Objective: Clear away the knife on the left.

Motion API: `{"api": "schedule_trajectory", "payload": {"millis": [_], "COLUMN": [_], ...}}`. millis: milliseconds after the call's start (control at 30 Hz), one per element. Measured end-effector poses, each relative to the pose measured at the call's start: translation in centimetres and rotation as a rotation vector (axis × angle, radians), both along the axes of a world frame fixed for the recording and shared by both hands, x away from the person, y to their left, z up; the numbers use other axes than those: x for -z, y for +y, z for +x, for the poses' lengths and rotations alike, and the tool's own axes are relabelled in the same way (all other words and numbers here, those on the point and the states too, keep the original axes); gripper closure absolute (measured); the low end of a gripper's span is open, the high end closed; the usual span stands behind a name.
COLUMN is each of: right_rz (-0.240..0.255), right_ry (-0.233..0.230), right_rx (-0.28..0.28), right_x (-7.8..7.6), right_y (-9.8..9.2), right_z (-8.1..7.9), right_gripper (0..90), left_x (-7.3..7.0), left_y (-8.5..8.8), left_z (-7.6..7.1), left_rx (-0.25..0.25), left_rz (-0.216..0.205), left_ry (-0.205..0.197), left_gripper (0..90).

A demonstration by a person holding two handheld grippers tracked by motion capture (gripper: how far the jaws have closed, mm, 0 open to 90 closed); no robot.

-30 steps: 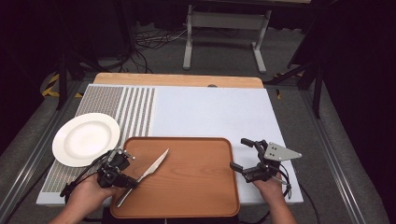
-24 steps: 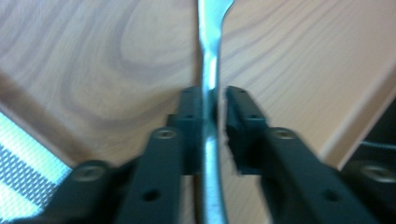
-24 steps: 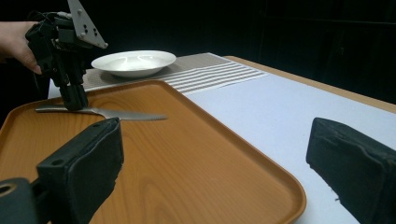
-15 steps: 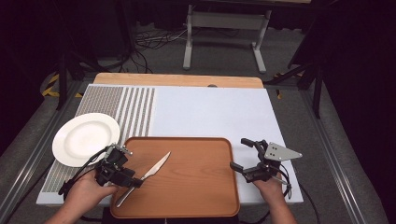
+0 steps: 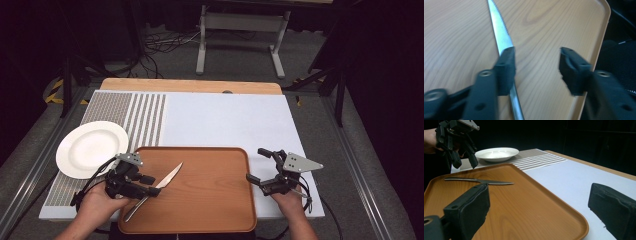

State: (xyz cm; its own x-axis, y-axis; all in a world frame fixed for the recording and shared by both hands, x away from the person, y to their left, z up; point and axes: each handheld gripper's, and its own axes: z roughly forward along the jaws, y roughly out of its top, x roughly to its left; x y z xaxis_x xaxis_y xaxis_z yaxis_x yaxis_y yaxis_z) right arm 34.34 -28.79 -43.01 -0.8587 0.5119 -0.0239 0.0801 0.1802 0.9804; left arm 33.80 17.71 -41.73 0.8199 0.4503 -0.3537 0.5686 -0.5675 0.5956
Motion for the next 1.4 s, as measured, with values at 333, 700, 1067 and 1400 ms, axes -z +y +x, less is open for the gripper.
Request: {"api": "schedule_trajectory", "payload": {"millis": [333,700,1067,1400], "right_rz": [-0.006,-0.009,-0.008,-0.009], "right_ry": [0.001,-0.001,-0.004,-0.003], "right_rx": [-0.003,-0.003,-0.002,-0.003], "right_x": [0.0,0.0,0.0,0.0], "right_y": [0.1,0.1,0.0,0.0], "right_z": [0.0,0.0,0.0,0.0], "right_gripper": [4.4,4.4,4.4,4.4], "left_x": [1.2,2.3,2.8,2.7], "left_y": [-1.5,-2.5,-3.0,-2.9], "left_z": [0.3,0.6,0.4,0.4], "left_rx": [0.015,0.041,0.053,0.046], "left_rz": [0.097,0.153,0.214,0.230], "left_ry": [-0.038,-0.043,-0.057,-0.065], "left_gripper": [90.0,90.0,90.0,90.0]}}
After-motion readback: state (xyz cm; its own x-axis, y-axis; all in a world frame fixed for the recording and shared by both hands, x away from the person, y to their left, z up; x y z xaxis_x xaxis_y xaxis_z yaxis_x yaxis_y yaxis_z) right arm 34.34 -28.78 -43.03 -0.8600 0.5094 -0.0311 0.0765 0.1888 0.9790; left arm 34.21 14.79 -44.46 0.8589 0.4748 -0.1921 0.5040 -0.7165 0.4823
